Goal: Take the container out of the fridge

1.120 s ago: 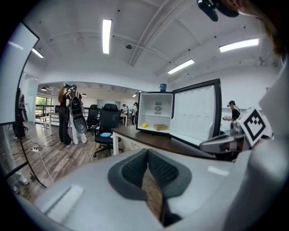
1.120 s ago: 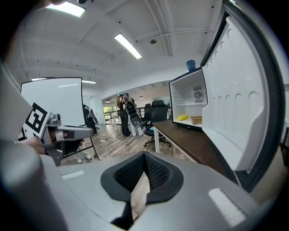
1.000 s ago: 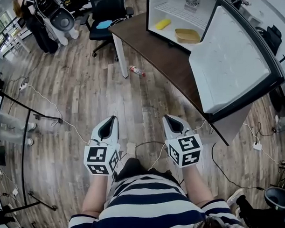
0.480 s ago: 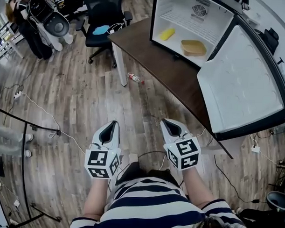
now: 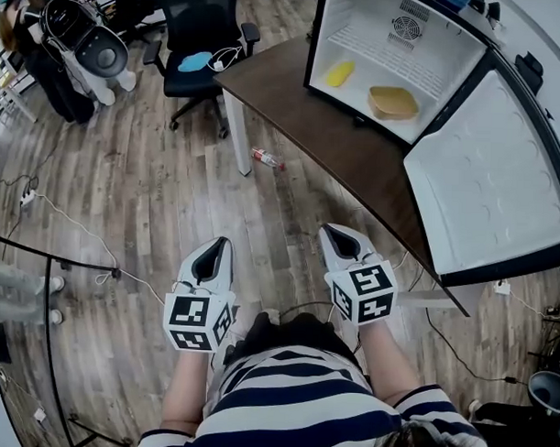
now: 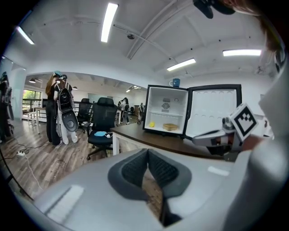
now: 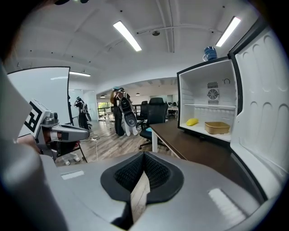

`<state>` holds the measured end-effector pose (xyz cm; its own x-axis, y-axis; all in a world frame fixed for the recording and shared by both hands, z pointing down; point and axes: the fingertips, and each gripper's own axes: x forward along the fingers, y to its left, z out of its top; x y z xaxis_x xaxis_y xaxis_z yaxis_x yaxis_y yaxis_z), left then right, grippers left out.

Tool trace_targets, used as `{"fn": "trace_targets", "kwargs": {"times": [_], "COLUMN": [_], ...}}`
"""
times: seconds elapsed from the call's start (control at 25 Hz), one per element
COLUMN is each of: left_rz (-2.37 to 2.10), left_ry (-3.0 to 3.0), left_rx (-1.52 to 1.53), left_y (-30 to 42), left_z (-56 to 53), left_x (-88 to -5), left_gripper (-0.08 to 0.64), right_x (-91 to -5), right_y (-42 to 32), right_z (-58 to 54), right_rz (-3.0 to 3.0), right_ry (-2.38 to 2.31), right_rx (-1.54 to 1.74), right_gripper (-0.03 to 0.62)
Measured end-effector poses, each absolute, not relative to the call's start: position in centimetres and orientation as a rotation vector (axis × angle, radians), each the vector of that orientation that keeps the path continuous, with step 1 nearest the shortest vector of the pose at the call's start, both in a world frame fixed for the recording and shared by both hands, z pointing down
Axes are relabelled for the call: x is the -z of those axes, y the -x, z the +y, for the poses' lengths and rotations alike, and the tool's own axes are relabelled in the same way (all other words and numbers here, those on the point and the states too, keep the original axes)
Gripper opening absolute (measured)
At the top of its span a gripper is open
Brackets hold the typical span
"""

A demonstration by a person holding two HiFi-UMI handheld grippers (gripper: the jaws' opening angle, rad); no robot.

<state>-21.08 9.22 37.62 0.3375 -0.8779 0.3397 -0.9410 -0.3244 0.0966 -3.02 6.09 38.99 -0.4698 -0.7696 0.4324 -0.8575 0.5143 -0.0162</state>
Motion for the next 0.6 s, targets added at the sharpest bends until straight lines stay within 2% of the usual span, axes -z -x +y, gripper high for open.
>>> {"fn": "trace_targets", "kwargs": {"times": [0.6], "left_rz": [-1.569], "left_ry": [-2.354], "left_rx": [-0.233], "left_y": [22.7], "left_z": [0.3], "left_x": [-39.0], "left_gripper": [0.000], "right_x": [-39.2], "right_y": [3.1], "right_z": [-1.9], "right_rz": [-2.290], "right_ry": [-1.341], "right_rx": [-0.207], "right_gripper": [-0.002]}}
